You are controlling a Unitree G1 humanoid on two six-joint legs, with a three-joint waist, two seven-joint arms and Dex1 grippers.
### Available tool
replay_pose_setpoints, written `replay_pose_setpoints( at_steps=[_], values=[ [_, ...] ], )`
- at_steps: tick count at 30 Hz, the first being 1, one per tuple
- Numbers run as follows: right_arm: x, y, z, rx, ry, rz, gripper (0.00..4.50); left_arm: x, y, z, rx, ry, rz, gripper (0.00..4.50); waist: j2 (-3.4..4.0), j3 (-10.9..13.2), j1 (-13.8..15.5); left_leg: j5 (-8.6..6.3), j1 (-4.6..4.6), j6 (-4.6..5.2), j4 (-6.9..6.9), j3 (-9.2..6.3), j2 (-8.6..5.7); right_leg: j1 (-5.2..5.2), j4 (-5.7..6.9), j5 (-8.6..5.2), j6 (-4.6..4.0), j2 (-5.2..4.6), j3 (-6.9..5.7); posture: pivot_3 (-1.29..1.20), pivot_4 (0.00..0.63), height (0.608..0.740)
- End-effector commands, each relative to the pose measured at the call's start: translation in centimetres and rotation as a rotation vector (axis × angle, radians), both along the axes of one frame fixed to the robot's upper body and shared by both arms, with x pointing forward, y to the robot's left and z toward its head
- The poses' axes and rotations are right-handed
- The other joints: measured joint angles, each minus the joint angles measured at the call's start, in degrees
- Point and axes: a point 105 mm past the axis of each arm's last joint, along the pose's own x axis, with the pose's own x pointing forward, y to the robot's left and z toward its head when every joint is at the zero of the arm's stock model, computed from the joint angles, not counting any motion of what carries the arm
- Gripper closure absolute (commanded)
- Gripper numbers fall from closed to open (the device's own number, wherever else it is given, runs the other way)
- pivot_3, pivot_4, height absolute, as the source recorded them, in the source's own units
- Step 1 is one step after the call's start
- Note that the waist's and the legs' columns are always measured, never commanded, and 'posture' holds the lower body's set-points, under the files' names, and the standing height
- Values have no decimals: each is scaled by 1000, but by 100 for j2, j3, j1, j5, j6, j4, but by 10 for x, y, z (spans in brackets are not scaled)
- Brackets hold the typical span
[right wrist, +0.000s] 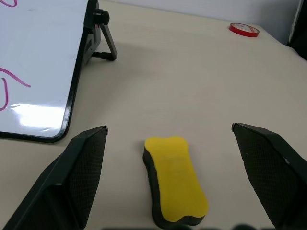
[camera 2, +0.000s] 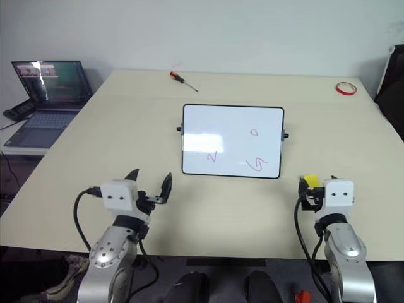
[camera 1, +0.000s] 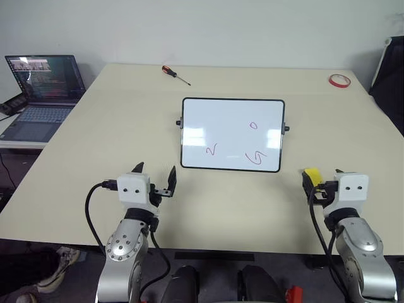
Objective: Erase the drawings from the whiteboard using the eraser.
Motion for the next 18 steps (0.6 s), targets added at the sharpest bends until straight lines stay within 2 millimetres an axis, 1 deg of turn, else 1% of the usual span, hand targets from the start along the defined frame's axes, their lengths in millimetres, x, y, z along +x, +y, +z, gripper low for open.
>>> replay_pose_setpoints(
  at_steps=[1, 4, 6, 8, 11, 14, 18],
  values=[
    [5, 11, 13, 18, -42, 53, 27, -6, -2, 22, 3, -81, 17, 0, 0, 0, -1, 0, 0, 0, 0, -1, 0, -1, 0, 0, 0, 0, 0, 0, 150, 740],
    [9, 17, 11, 13, -32, 83, 27, -9, -1, 21, 2, -78, 32, 0, 0, 0, 0, 0, -1, 0, 0, 0, 0, -1, 0, 0, 0, 0, 0, 0, 150, 740],
    [12, 20, 17, 5, -46, 98, 27, -10, -1, 18, -5, -66, 40, 0, 0, 0, 3, 0, -1, 0, -1, -1, 0, 0, -1, 0, -1, 0, 0, 0, 150, 740],
    [10, 21, 21, -6, -52, 111, 27, -10, -4, 18, -6, -63, 19, 0, -1, 1, 3, 0, -2, 0, 0, -2, -1, 0, -1, 0, -1, 0, -1, 0, 150, 740],
    [3, 14, 16, 2, -30, 83, 27, -4, -3, 18, -4, -58, 17, 0, -2, 1, 8, 0, -2, 0, 0, -3, -1, 1, -1, 0, 0, 0, -2, 0, 150, 740],
    [-1, 15, 16, 12, -31, 68, 27, -2, -1, 20, 2, -61, 9, 0, -2, 1, 16, 0, -3, 0, 0, -2, -1, 0, -1, 0, -1, 0, -2, 0, 150, 740],
    [-4, 18, 13, 42, -37, 31, 27, 8, -5, 25, 11, -76, -39, 0, -2, 1, 11, 0, -1, 0, -1, -2, 0, -1, 0, 0, -1, 0, -3, 0, 150, 740]
  ],
)
